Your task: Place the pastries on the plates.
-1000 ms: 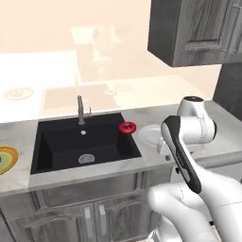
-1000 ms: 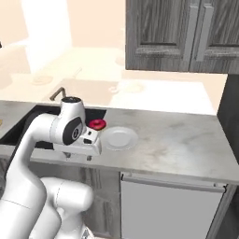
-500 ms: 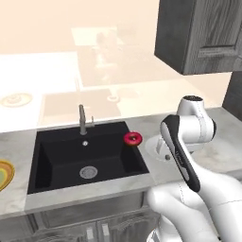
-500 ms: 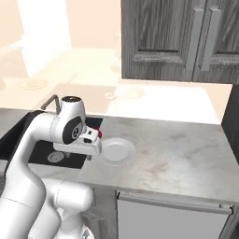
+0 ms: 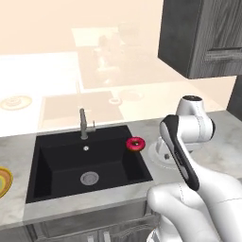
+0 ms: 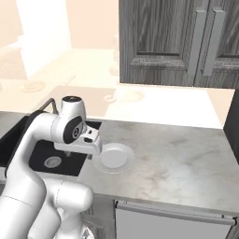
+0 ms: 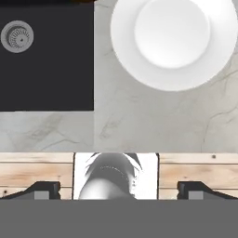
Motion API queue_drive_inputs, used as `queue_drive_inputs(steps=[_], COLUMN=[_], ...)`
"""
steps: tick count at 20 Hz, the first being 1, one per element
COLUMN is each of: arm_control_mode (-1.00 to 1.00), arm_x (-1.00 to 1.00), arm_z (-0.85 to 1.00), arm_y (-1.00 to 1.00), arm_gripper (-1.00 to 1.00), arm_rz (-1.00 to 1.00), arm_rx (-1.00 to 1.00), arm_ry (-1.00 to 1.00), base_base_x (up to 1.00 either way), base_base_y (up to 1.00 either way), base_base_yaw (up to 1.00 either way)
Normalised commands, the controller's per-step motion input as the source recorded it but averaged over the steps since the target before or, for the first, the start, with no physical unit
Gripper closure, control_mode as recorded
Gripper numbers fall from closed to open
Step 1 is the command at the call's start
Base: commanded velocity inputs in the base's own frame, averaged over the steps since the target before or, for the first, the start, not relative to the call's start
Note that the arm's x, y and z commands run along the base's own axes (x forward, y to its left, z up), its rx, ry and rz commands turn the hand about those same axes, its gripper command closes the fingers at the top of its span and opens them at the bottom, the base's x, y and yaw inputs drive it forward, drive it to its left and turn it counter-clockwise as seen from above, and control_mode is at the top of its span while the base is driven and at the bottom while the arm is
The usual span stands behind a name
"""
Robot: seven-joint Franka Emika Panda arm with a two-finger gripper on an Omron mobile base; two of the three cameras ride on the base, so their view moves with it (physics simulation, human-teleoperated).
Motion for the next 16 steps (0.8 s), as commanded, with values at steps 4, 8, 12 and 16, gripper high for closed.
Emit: queue_drive_inputs(steps=[4,8,12,16], arm_control_mode=[-1.00,-1.00,-1.00,-1.00], arm_x=[0.53,0.56,0.49,0.64], arm_z=[-0.01,-0.10,-0.17,-0.16], arm_y=[0.00,0.00,0.00,0.07], arm_gripper=[-1.00,-1.00,-1.00,-1.00], arm_rz=[0.00,0.00,0.00,0.00], arm_rx=[0.00,0.00,0.00,0.00], arm_ry=[0.00,0.00,0.00,0.00], base_base_x=[0.00,0.00,0.00,0.00], base_base_y=[0.00,0.00,0.00,0.00], base_base_yaw=[0.00,0.00,0.00,0.00])
